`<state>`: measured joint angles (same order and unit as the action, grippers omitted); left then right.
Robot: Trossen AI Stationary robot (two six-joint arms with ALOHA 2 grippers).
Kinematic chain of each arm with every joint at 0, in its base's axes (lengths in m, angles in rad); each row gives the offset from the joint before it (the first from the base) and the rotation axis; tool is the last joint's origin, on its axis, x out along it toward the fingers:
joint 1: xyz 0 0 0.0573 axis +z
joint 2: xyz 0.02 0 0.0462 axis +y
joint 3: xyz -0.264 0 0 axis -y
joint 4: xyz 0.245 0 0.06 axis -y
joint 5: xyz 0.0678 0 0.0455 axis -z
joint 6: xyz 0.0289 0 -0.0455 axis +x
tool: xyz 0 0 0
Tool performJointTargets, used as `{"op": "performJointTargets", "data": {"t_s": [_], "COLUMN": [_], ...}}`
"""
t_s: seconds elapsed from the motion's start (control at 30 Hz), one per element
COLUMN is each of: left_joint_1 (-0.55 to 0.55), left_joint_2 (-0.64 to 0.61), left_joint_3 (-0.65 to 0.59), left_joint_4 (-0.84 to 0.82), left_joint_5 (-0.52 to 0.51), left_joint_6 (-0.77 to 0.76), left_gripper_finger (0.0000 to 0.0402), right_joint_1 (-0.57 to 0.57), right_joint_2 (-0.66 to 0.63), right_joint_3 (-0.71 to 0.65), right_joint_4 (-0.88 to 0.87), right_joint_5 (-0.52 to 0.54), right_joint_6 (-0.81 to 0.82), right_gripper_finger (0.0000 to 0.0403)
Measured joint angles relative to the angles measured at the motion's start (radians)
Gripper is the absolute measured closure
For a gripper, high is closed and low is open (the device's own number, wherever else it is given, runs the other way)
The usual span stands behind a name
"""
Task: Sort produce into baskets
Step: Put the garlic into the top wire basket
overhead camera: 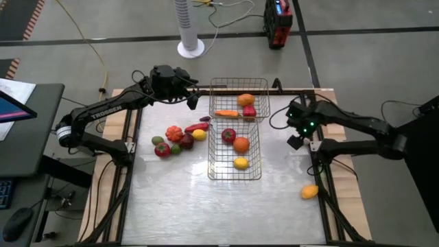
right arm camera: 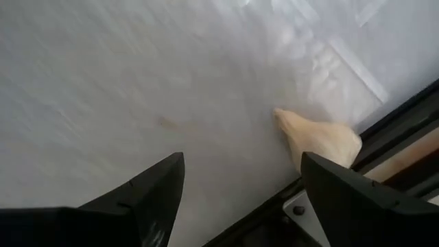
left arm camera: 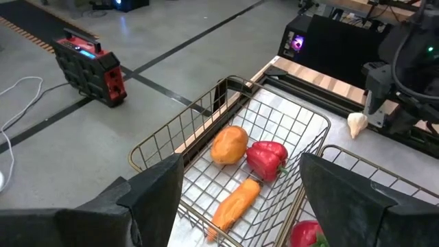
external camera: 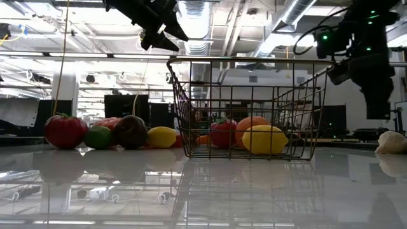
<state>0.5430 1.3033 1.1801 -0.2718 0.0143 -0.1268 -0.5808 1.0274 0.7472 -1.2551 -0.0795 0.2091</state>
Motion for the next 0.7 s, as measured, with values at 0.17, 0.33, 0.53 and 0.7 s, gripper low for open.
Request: {"op": "performJointTargets", "data": {"t_s": [0.17,0.33,0.53,0.7], "left_joint_1": [0.000,0.000,0.000,0.000], "left_joint_2": [0.000,0.000,0.000,0.000], "left_joint_3": [0.000,0.000,0.000,0.000], "left_joint_4": [0.000,0.000,0.000,-0.001], "left_joint_5": [0.000,0.000,0.009,0.027], "left_joint_6": [0.001,0.004,0.003,0.003], "left_gripper_finger": [0.0123,0.0123,0.0123,0.0123], "right_joint_1": [-0.007,-0.053,-0.077,-0.077], "right_joint_2": [0.088,0.215,0.351,0.395], "right_joint_3": [0.053,0.050,0.050,0.050], "right_joint_4": [0.000,-0.013,-0.016,-0.025], "right_joint_5": [0.057,0.093,0.114,0.194], "right_joint_6": [-0.061,-0.106,-0.106,-0.075], "right_gripper_finger": [0.0085,0.0085,0.0085,0.0085]}}
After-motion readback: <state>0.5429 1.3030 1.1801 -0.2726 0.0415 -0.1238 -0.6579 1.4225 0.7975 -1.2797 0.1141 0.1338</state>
